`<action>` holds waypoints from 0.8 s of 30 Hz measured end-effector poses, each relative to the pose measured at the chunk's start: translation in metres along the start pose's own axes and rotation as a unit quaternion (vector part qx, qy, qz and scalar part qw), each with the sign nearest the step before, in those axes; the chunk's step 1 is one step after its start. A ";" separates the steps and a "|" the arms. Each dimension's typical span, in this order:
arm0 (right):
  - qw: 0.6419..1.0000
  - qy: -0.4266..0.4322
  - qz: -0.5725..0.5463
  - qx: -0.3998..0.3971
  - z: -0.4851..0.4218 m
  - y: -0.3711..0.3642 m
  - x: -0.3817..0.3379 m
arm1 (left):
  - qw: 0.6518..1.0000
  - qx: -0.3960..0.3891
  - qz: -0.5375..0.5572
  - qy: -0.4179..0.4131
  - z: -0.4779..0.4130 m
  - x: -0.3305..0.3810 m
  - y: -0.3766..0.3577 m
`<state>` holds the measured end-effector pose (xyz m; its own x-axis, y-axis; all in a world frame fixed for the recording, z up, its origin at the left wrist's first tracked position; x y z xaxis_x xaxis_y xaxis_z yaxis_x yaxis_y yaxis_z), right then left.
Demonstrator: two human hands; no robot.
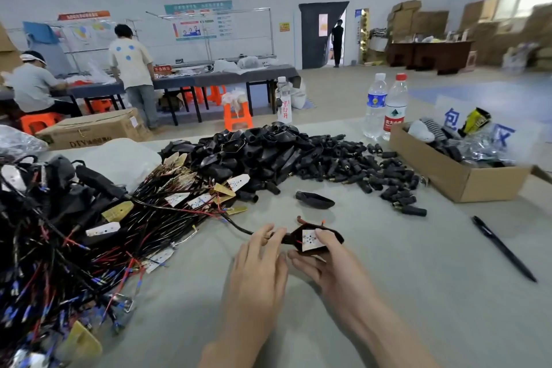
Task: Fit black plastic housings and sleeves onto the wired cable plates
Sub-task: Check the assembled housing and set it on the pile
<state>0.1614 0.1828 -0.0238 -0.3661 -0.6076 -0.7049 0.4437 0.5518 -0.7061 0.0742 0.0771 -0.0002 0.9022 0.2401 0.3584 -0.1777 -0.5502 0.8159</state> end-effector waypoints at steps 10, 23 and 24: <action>0.938 0.149 0.280 -0.136 0.006 -0.121 -0.038 | 0.996 0.017 0.073 0.046 -0.059 -0.020 0.114; 0.903 0.140 0.404 -0.037 -0.061 -0.165 -0.043 | 0.928 0.200 0.061 0.307 -0.087 -0.208 0.406; 0.901 0.134 0.412 -0.026 -0.064 -0.157 -0.040 | 0.924 0.163 -0.001 0.345 -0.081 -0.227 0.401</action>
<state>0.0543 0.1569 0.1109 -0.1170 0.1767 -0.9773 0.6188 0.7827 0.0675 -0.2333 -0.1331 0.2823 0.4166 0.6328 0.6527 0.0524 -0.7335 0.6777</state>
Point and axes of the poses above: each hand's wrist, its own z-axis away from the middle knuckle, its own y-axis out of the back of the hand, x = y × z, the point moved 5 cm from there along -z, towards the middle knuckle, and after that the axes turned 10 degrees about -x, right-handed, at the moved point
